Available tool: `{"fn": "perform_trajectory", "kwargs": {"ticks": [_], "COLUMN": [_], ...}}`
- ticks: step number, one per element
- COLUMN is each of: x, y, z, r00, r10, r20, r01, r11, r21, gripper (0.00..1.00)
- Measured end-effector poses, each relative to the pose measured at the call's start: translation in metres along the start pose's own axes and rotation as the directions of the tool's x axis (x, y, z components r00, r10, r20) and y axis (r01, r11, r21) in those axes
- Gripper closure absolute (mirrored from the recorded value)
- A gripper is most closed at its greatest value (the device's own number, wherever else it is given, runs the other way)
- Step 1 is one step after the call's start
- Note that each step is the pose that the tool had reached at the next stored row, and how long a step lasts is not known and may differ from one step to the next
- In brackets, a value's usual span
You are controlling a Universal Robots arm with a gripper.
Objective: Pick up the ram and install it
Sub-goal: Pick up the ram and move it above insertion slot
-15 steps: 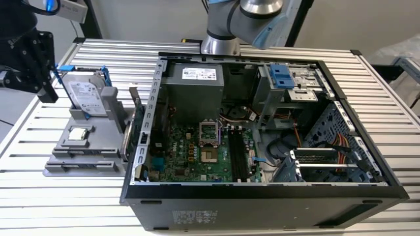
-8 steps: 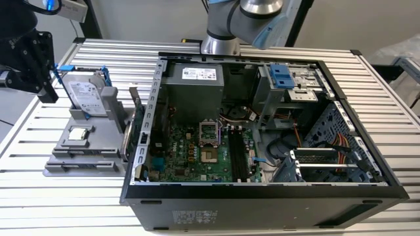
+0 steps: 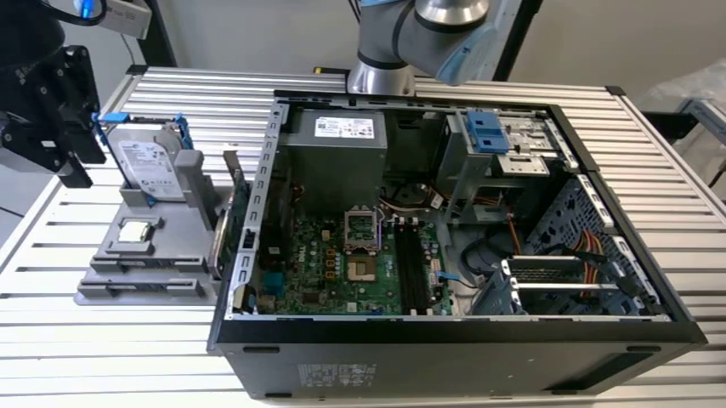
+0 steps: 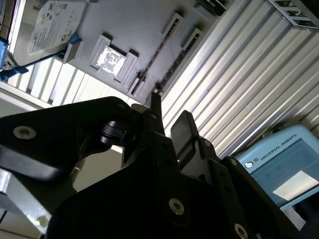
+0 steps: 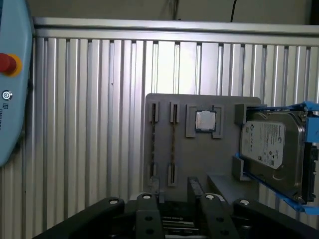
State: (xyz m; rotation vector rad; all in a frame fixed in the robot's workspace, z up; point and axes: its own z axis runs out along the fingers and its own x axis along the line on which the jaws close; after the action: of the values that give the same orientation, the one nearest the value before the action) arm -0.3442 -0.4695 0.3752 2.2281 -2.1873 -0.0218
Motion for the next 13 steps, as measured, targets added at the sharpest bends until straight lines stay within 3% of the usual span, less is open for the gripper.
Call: {"fn": "perform_trajectory", "kwargs": {"ticks": [13], "x": [0.0], "y": [-0.0001], "z": [0.0021], "r00": [1.0], "r10": [0.0], "r20": [0.0007], "r01": [0.0], "r11": [1.0], "r21": [-0.0001], "gripper": [0.0]}}
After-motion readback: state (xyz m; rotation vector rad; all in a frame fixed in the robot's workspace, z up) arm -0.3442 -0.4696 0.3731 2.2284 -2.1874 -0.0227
